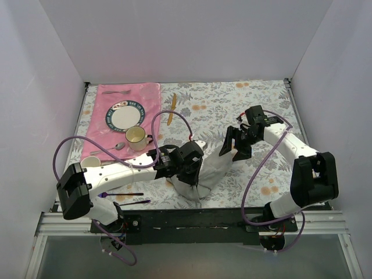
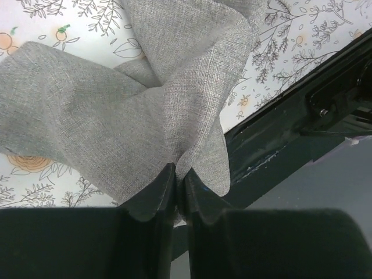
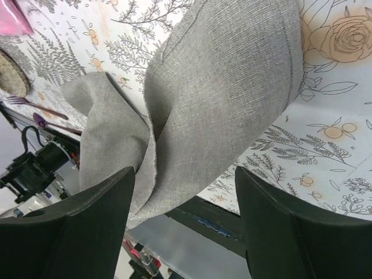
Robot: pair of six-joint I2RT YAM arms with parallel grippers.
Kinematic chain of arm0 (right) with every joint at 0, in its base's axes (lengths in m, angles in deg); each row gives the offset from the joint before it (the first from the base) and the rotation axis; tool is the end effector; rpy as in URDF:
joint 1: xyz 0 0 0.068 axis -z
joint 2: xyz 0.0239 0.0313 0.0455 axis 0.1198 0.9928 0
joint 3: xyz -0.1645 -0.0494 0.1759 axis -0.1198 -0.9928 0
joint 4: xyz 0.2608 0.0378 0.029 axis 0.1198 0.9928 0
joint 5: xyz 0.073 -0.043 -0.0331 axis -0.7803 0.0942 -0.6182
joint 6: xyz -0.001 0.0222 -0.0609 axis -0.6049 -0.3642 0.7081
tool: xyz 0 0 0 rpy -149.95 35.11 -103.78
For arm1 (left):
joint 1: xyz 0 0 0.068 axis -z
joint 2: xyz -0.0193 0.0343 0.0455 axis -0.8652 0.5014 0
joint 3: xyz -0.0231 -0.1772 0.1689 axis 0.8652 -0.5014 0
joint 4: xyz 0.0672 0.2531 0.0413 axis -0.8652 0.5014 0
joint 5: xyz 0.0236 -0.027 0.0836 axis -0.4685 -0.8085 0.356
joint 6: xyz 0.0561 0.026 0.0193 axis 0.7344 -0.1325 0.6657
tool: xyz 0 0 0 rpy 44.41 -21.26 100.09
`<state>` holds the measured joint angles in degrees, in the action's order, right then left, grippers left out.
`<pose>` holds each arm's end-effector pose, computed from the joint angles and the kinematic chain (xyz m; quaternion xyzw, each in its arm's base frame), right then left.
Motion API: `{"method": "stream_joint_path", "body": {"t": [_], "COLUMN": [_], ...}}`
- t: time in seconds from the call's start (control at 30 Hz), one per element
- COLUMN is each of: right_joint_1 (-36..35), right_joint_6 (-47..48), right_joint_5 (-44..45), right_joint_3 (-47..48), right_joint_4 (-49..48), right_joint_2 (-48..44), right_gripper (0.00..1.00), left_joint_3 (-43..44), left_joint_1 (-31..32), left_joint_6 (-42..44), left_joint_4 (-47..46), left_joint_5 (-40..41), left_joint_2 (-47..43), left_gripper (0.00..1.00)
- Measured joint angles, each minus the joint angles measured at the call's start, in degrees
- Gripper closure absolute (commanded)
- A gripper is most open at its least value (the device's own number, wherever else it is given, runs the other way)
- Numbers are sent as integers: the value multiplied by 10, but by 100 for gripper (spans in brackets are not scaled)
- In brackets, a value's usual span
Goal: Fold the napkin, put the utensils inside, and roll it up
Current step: Flatten the napkin out
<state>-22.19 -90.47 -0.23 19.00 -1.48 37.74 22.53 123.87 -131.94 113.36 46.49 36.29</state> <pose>0.2798 0.0995 0.1830 0.0496 0.9578 0.2691 0.0874 0.1368 -0.2765 0.2217 -0.0917 0.9567 -0.2521 0.1131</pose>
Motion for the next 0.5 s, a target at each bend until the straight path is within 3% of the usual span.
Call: {"method": "stream_joint_path", "body": {"t": [0.23,0.5], "right_joint_1": [-40,-52], "right_joint_6": [26,30], "right_joint_5": [46,154], "right_joint_3": [5,97], "right_joint_4": [1,32], "right_joint_2": [56,133], "right_gripper": [25,39], "left_joint_3": [-21,-28], "left_joint_1": [-5,-7], "left_joint_6": [-22,-31], "left_joint_4": [-16,-18], "left_joint_5": [-45,-72], "left_joint_2": [0,1], "left_gripper": [70,82]}}
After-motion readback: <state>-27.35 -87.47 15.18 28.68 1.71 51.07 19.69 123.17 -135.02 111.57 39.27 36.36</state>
